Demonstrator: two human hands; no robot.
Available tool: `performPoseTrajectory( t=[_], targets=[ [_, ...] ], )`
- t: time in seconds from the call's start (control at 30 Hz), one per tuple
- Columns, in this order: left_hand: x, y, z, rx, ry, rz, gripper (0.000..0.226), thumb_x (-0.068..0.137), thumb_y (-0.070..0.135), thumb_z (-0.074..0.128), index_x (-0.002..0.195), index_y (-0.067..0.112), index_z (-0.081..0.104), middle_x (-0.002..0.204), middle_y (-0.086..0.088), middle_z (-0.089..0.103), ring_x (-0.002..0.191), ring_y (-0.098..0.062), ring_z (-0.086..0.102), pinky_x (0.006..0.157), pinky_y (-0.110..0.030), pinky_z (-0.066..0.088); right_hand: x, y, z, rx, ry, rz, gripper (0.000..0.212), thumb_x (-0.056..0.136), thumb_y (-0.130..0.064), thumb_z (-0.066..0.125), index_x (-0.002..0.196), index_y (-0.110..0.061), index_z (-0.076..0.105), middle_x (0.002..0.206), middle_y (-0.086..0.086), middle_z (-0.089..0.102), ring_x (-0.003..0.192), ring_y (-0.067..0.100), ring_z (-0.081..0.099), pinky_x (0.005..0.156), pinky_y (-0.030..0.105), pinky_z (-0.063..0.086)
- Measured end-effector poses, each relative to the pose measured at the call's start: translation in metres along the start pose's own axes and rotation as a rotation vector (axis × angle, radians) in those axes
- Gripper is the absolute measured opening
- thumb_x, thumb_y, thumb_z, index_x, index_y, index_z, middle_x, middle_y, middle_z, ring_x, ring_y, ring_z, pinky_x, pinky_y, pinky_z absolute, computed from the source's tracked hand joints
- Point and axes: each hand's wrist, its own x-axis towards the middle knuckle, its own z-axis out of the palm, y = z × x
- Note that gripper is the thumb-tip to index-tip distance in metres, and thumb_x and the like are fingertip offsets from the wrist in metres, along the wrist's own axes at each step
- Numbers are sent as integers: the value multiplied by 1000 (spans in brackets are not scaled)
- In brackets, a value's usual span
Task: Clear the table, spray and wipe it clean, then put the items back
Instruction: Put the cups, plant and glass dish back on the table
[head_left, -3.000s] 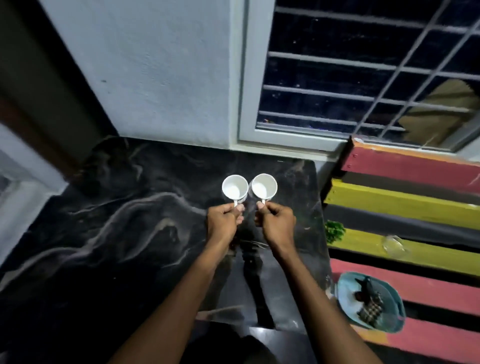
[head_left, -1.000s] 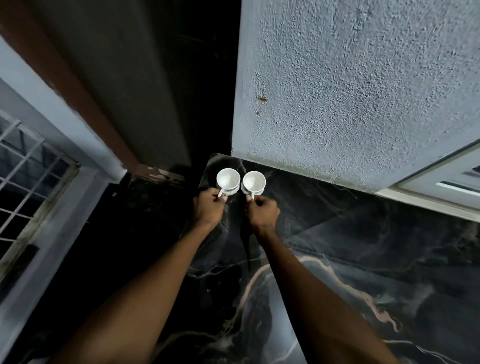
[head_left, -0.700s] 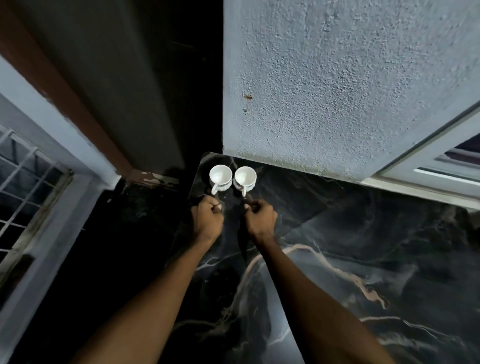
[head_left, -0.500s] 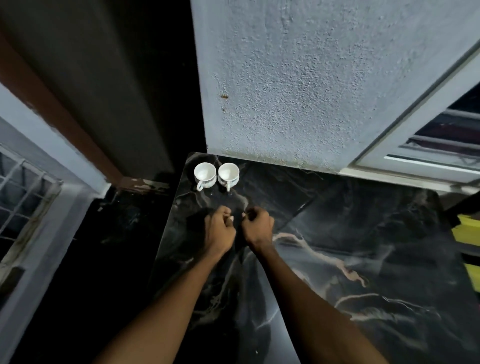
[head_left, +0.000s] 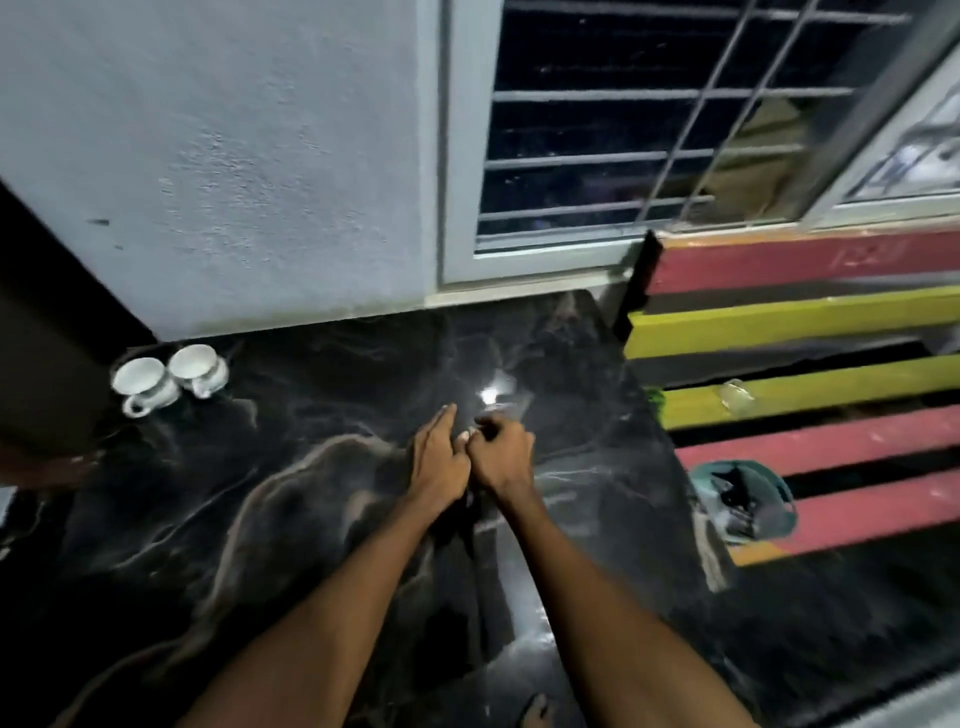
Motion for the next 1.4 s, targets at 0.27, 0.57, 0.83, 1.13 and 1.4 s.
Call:
performPoseTrajectory(
  t=[0.27, 0.57, 0.83, 1.13, 1.4],
  targets=[
    [-27, 133, 169, 46, -194, 163, 57, 93, 0, 48, 149, 3, 41, 154, -16, 43, 146, -28, 38, 122, -36, 27, 27, 92, -194, 37, 179, 49, 31, 85, -11, 66, 114, -9, 78, 112, 15, 77, 111, 28, 70, 100, 34, 53],
    [3, 207, 289, 115, -330, 183, 53, 94, 5, 51, 147, 5, 44, 151, -17, 47, 141, -30, 44, 118, -38, 33, 93, 181, -294, 27, 227, 162, 40, 75, -22, 61, 111, -15, 78, 103, 6, 80, 102, 27, 72, 89, 37, 58],
    [52, 238, 378, 104, -391, 139, 61, 91, 8, 58, 150, 5, 40, 156, -15, 42, 144, -32, 40, 117, -38, 37, 152, 209, -369, 10, 287, 259, 40, 84, -9, 60, 122, -9, 74, 117, 13, 75, 112, 30, 68, 90, 22, 46],
    [131, 206, 454, 173, -287, -35, 80, 80, 15, 67, 152, 7, 34, 160, -17, 30, 146, -38, 31, 119, -44, 32, 264, 289, -428, -76, 209, 354, 21, 80, -7, 64, 96, -1, 75, 99, 21, 76, 100, 38, 68, 89, 36, 51],
    [188, 153, 507, 159, -24, -255, 113, 69, 14, 80, 158, 12, 10, 161, -18, 22, 148, -37, 26, 119, -50, 30, 399, 396, -444, -116, 80, 490, 20, 82, -17, 68, 90, 0, 76, 97, 26, 74, 101, 43, 68, 87, 41, 52]
  ],
)
